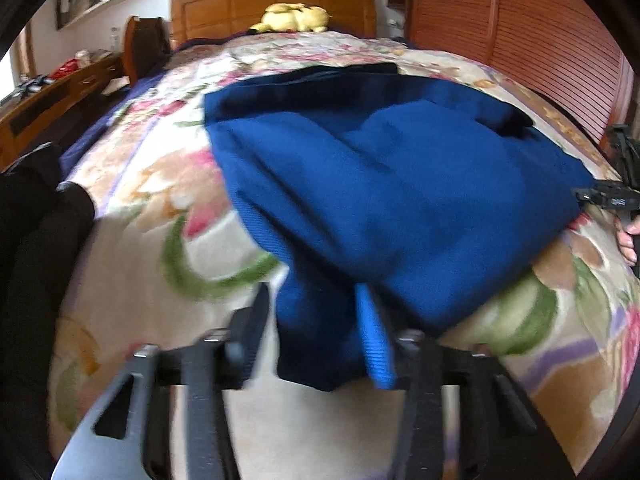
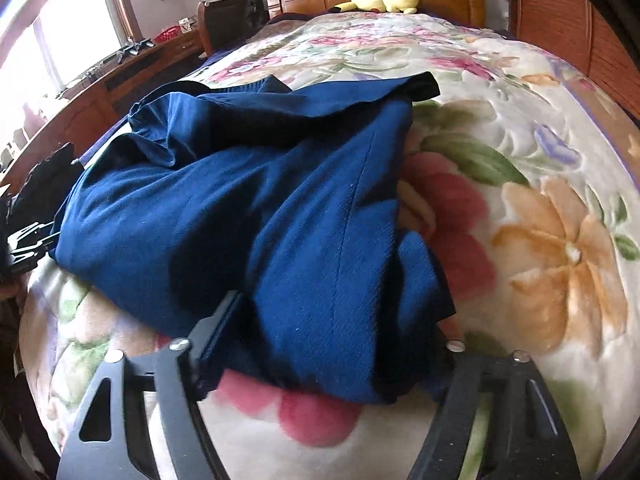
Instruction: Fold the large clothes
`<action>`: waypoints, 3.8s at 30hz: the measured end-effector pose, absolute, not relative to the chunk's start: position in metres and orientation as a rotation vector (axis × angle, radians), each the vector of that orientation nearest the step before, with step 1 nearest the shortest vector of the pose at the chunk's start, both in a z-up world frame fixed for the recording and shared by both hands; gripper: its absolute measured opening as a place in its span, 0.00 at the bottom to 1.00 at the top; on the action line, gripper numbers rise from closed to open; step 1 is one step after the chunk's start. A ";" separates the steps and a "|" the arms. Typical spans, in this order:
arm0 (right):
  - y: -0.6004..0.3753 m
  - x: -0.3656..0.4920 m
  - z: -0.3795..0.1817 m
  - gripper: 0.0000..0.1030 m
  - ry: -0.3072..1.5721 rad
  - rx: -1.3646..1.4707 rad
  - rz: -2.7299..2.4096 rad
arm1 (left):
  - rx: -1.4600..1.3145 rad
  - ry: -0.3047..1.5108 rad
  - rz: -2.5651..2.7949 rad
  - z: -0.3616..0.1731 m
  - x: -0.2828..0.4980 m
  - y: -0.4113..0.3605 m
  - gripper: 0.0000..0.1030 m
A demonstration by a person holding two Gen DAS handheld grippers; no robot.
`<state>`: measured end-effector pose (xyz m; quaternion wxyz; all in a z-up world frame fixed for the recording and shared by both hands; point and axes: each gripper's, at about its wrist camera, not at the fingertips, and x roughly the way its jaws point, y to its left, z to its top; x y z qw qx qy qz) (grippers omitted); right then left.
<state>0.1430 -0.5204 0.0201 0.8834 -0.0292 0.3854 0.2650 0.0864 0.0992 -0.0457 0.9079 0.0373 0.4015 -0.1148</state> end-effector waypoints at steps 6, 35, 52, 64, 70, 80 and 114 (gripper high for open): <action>-0.515 0.124 0.027 0.28 0.752 -0.156 0.555 | 0.061 0.775 -0.199 -0.028 0.071 0.095 0.05; -0.572 -0.057 0.056 0.20 0.657 -0.260 0.540 | -0.055 0.575 -0.219 -0.001 -0.096 0.095 0.04; -0.564 -0.065 0.048 0.33 0.670 -0.220 0.457 | -0.073 0.575 -0.177 -0.008 -0.096 0.095 0.04; -0.576 -0.078 0.073 0.57 0.631 -0.184 0.380 | -0.037 0.579 -0.144 -0.009 -0.105 0.093 0.11; -0.563 -0.079 0.095 0.57 0.571 -0.209 0.422 | -0.049 0.559 -0.137 -0.002 -0.112 0.098 0.12; -0.535 -0.061 0.122 0.57 0.501 -0.218 0.448 | -0.048 0.506 -0.150 0.014 -0.127 0.101 0.42; -0.420 0.103 0.116 0.07 0.585 -0.525 0.505 | -0.068 0.458 -0.124 0.020 -0.096 0.104 0.79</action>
